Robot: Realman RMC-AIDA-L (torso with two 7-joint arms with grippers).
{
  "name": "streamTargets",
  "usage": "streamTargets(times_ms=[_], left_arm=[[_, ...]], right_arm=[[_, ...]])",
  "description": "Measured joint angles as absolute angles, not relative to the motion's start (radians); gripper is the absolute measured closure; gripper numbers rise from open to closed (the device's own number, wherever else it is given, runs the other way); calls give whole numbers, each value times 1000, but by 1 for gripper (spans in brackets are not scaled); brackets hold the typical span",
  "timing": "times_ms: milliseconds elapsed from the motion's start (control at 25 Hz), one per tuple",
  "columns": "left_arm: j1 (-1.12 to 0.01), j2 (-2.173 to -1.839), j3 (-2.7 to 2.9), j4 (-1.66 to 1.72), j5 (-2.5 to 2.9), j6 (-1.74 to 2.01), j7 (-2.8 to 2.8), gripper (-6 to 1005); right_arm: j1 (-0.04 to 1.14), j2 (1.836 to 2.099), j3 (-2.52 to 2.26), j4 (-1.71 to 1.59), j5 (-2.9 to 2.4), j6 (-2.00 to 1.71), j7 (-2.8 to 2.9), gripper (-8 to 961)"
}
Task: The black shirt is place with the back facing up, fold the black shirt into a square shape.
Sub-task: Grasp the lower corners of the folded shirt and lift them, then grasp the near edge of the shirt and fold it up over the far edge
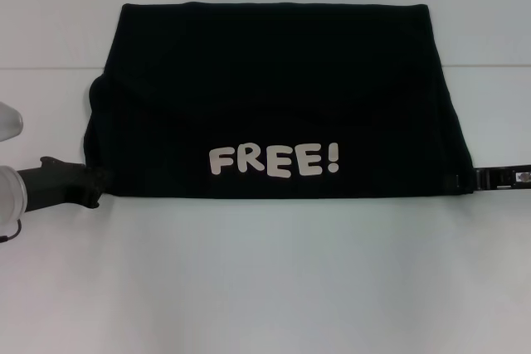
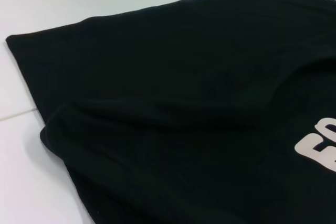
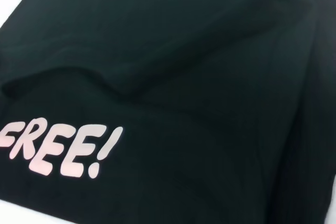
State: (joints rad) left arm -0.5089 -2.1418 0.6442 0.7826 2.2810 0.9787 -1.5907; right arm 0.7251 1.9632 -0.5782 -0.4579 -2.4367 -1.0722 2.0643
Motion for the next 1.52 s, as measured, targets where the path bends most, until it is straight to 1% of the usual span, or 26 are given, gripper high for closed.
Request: streamTargets(times_ms=[200,400,600,760,840,920,960,1000,1040,1240,1360,1520], left_arm=[[-509,-2141,644,777,2279,979,-1594,998],[-488,-2147,638,841,2278,1091,-1678,996],[-426,-2163,557,1034,2261,1460,-1771,993],[-403,-2160,475,1089,2252,1677,-1774,992],[-397,-2151,425,1098,2261,1759,-1770,991],[-392,-2133,370,1102,2272,1846,-1767,990],[-392,-2133,370,1102,2272,1846,-1767,990],[-387,-2118,319,1106,2288,1942,-1764,989],[-386,-2117,311,1107,2294,1956,-1764,989],[-358,-2110,253,1131,2384,2048,-1768,987],[-339,-2116,260,1126,2428,2054,-1768,985],[-327,-2122,282,1106,2442,2058,-1763,984]], right_arm=[[720,1960,-571,-460,-2434,-1104,2034,678],[691,1951,-542,-491,-2430,-1210,1979,880],[605,1949,-498,-588,-2420,-1413,1915,939],[529,1935,-467,-648,-2417,-1556,1866,939],[497,1921,-463,-657,-2417,-1620,1836,939],[470,1907,-463,-660,-2419,-1669,1811,939],[459,1901,-463,-661,-2420,-1689,1802,939],[445,1896,-463,-662,-2422,-1712,1793,939],[430,1892,-462,-665,-2423,-1740,1783,939],[363,1892,-453,-693,-2424,-1840,1741,939],[331,1895,-451,-700,-2425,-1864,1731,939],[305,1894,-446,-700,-2426,-1881,1726,940]])
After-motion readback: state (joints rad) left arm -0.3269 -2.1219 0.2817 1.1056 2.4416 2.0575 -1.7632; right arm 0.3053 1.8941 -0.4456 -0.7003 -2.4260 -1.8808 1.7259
